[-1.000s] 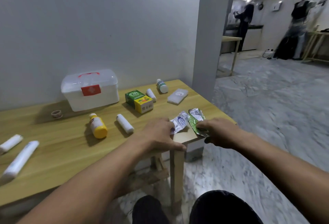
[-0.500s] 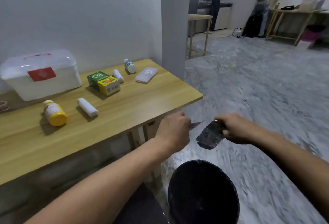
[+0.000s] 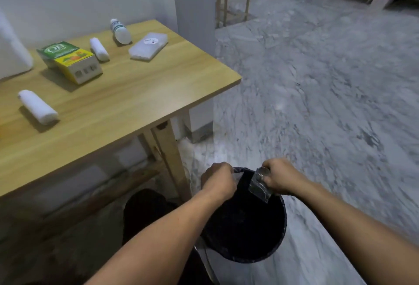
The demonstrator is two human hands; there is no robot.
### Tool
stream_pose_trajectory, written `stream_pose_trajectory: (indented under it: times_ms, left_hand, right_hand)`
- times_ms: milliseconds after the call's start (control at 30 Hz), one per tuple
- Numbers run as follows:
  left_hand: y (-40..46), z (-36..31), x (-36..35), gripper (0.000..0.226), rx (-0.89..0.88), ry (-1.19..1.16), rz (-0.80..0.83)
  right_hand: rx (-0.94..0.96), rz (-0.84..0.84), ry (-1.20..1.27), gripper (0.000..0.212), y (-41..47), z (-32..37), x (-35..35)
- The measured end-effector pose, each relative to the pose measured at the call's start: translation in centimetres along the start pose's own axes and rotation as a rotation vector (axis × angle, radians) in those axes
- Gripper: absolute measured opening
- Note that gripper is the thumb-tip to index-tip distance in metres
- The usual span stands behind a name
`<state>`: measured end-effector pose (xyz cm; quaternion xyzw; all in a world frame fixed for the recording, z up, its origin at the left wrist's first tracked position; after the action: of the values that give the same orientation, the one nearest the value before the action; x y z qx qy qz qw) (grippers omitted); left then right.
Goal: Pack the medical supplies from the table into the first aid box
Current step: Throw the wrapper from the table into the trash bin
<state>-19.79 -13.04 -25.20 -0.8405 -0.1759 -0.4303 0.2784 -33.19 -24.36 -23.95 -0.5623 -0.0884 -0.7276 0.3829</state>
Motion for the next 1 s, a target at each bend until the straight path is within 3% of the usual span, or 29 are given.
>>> stream_pose_trajectory:
  times_ms: [200, 433, 733, 1000]
  left_hand:
    - [0.3, 0.1, -1.2, 0.037, 0.03, 0.005, 0.068]
    - [0.5, -1.2, 3.0, 0.043, -0.039, 0.075, 0.124]
    - [-2.3, -4.2, 14.8, 0.05, -0.125, 0.266, 0.171]
    - [-9.3, -2.4, 27.1, 0.047, -0.103, 0.044, 0.098]
  right_hand:
    - [-0.029, 0.104, 0.002, 0.027, 1.0, -1.7, -2.3]
    - [0.01, 0.09, 0.011, 0.039, 1.9, -0.2, 1.2]
    - [0.243, -0.01, -0.036, 0.044, 0.0, 9.2, 13.6]
    - [0.455, -0.056, -0.108, 0.045, -1.9, 20.2, 20.0]
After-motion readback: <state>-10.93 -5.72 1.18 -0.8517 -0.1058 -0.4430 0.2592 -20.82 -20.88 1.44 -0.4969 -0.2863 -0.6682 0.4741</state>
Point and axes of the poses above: each hand's wrist, its own y-axis towards the middle knuckle, its own x-axis out of the back of the hand, z = x × y, the point moved 1 cm from there along y, towards the middle knuckle, and after that the axes turned 2 degrees about x, right-handed, at the moved point
